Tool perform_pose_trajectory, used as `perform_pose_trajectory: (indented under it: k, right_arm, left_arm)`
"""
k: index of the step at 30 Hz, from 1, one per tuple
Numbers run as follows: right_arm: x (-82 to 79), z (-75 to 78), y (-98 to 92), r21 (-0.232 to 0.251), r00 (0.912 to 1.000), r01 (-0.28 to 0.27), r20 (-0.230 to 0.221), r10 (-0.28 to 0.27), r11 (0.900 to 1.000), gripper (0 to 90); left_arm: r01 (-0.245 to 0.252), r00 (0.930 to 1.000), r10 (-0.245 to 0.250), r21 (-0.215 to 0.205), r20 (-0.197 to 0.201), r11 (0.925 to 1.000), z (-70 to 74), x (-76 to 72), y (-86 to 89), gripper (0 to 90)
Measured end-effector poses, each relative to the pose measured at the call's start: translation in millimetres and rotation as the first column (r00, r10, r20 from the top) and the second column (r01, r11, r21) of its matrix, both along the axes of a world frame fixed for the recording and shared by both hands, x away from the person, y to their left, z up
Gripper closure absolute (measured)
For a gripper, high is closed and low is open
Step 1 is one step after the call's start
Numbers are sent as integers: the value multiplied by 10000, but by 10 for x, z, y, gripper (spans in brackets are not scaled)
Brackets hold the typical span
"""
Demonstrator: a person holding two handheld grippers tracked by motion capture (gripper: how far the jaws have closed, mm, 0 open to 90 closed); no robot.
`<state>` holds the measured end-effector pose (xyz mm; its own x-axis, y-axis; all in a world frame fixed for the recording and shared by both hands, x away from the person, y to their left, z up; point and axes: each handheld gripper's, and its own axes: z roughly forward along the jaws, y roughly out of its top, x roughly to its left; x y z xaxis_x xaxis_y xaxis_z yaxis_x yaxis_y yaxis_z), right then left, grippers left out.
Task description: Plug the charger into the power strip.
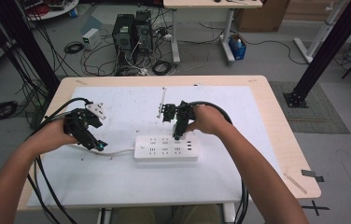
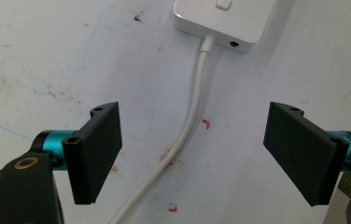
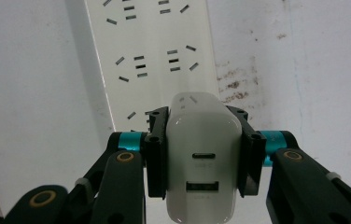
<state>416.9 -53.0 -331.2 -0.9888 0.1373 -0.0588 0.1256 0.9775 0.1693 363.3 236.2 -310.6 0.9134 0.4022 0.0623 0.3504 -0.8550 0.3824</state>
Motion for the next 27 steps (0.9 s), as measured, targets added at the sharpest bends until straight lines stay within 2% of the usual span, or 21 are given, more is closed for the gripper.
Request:
perform_pose_trajectory:
  k: [4,8,11,15,22,27]
  right_arm:
    - [-16,-95,53,-381,9998,-188,67,190,9991,623]
    - [-24,-149,89,-357,9994,-359,2,359,9987,623]
    - [-25,-194,108,-581,9988,-482,69,487,9971,623]
    - [-33,-214,103,-525,9984,-566,1,566,9970,623]
    - [-64,-245,131,-692,9953,-931,200,947,9933,623]
    - [-62,-251,154,-738,9956,-900,180,916,9932,624]
  left_arm:
    - [36,10000,-36,50,-22,10000,-11,12,11,195]
    - [-89,10000,89,-77,-6,9999,-20,12,27,195]
    - [-89,10000,89,-46,42,10000,-26,7,40,195]
    - [-127,9999,127,-39,2,9999,-42,10,52,195]
    - [-188,9998,188,-8,-67,9998,-79,17,52,195]
    - [-199,9998,199,-17,-56,9998,-85,16,46,195]
